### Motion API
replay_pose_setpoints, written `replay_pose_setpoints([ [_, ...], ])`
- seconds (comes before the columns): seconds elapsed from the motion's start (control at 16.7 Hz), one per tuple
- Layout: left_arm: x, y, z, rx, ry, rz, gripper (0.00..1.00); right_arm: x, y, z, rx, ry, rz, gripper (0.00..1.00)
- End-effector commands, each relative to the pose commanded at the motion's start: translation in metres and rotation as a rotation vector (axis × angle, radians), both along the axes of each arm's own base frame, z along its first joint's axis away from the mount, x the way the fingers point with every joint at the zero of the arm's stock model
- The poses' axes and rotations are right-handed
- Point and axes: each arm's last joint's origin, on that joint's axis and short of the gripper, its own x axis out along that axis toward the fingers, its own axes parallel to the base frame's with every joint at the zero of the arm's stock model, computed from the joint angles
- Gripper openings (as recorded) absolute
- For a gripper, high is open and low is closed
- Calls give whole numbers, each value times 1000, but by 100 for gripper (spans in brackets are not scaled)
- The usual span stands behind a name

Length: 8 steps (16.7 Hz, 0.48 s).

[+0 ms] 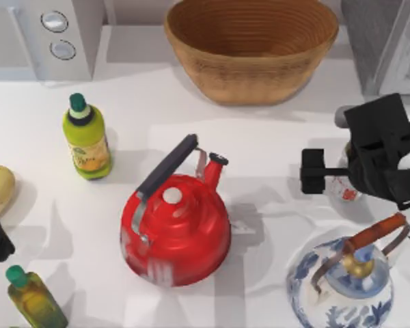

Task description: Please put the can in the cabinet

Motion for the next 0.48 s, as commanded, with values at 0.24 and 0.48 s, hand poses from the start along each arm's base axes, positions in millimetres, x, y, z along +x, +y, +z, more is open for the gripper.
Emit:
replay_pose_setpoints([
  [0.24,0,0,0,0,0,0,100,0,0,0,0,0,0,77],
  [0.48,0,0,0,0,0,0,100,0,0,0,0,0,0,47],
])
